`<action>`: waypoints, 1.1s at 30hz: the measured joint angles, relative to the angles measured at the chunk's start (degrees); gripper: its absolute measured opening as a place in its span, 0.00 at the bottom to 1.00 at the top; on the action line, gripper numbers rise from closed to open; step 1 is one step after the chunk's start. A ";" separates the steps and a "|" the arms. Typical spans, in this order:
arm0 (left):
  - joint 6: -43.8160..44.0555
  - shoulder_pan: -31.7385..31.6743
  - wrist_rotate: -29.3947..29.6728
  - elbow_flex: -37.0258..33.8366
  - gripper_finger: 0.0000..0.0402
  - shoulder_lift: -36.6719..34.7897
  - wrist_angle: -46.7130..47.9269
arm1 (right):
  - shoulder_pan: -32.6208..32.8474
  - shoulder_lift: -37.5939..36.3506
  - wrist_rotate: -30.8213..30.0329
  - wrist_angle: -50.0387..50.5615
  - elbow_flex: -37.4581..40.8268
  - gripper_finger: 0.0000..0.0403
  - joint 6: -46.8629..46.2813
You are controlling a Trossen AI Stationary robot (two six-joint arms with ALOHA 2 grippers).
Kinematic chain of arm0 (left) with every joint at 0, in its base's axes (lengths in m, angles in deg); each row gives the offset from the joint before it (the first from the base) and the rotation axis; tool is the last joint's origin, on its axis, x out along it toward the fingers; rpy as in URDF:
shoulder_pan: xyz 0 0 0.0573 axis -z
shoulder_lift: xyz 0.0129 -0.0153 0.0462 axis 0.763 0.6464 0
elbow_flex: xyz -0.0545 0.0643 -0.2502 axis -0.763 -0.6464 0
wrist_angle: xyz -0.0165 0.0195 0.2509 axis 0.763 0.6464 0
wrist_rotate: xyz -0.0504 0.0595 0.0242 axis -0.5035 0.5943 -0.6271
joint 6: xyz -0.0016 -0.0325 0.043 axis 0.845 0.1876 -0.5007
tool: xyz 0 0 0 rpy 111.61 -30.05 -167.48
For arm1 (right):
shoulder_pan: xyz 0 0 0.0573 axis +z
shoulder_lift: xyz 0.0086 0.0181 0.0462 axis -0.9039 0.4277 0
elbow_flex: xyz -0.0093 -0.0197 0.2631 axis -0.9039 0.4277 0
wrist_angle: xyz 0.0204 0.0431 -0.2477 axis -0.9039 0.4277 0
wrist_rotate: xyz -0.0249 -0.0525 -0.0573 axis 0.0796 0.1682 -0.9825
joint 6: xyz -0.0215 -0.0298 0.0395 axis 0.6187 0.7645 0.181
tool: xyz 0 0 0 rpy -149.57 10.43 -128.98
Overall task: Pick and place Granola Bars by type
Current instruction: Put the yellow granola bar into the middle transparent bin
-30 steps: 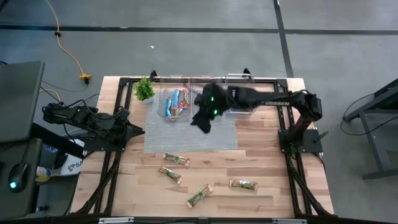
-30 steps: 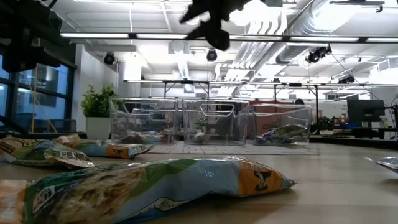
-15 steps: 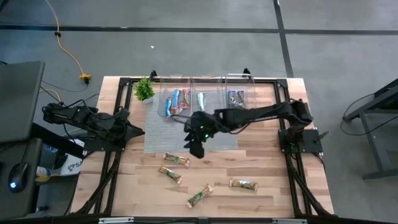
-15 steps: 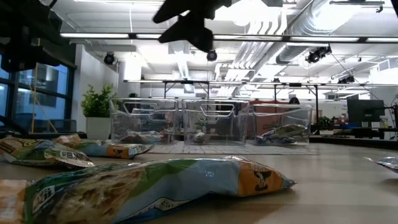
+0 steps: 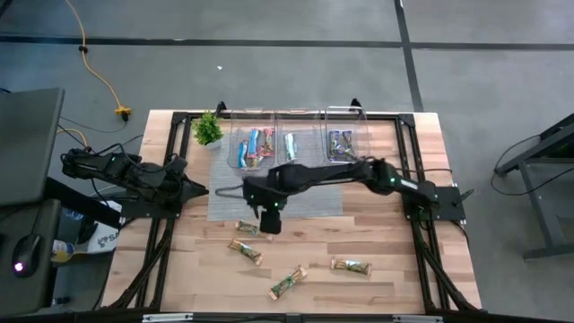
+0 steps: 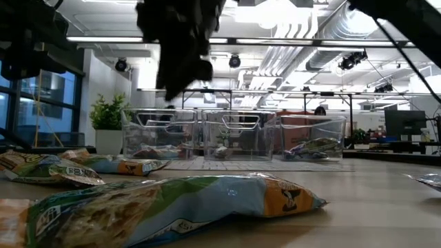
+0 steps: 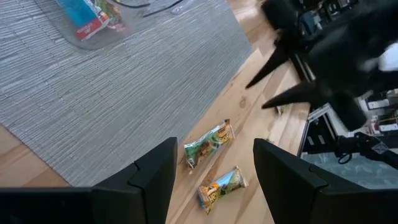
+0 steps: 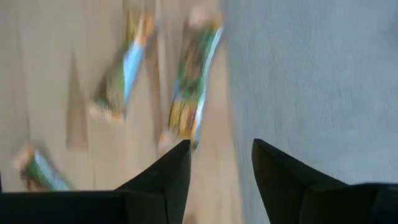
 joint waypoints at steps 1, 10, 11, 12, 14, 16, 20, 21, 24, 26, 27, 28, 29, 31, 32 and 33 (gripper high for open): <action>0.00 0.00 -0.02 0.01 0.51 -0.01 0.23 | 0.22 1.39 0.85 1.78 -1.38 0.38 0.40; 0.02 0.00 0.00 -0.01 0.51 -0.01 1.11 | 1.21 3.98 9.24 -5.53 -0.31 0.38 -0.71; 0.00 0.00 0.00 -0.01 0.51 -0.01 1.11 | 1.21 3.98 9.41 -6.65 -0.31 0.38 -0.94; 0.00 0.00 0.02 0.01 0.51 0.01 1.11 | 1.21 3.97 9.43 -7.71 -0.32 0.38 -0.97; 0.00 0.00 0.00 0.00 0.51 -0.01 1.13 | 1.18 3.89 9.19 -9.56 -0.35 0.38 -1.22; 0.00 0.00 0.00 -0.01 0.51 -0.01 1.13 | 1.15 3.89 9.10 -11.27 -0.35 0.38 -1.30; 0.00 0.00 0.01 -0.01 0.51 -0.01 1.13 | 1.16 4.07 7.62 -12.86 -0.37 0.38 -1.03; 0.00 0.00 0.00 0.00 0.51 0.01 1.13 | 1.16 4.17 7.64 -12.90 -0.37 0.39 -0.53; 0.00 0.00 0.02 0.00 0.51 -0.01 1.13 | 0.96 4.66 7.94 -13.26 -0.38 0.43 0.24; 0.00 0.00 0.01 0.00 0.51 0.00 1.14 | 0.67 4.92 9.22 -13.30 -0.37 0.47 0.34; 0.00 0.00 0.02 -0.01 0.51 -0.01 1.13 | 0.53 5.23 9.14 -13.47 -0.37 0.50 0.34; 0.00 0.00 0.02 -0.01 0.51 0.01 1.13 | 0.40 5.61 9.14 -14.17 -0.39 0.52 0.28; 0.00 0.00 0.02 0.02 0.51 0.01 1.13 | 0.36 5.82 8.90 -14.41 -0.39 0.53 -0.01; 0.00 0.00 0.02 0.02 0.51 -0.01 1.13 | 0.28 6.84 8.11 -14.46 -0.38 0.57 -0.05; 0.00 0.00 0.02 0.00 0.51 -0.01 1.13 | 0.27 7.21 7.22 -15.08 -0.39 0.58 -0.11; 0.00 0.00 0.02 0.00 0.51 0.01 1.17 | 0.27 7.65 6.66 -14.78 -0.39 0.59 -0.11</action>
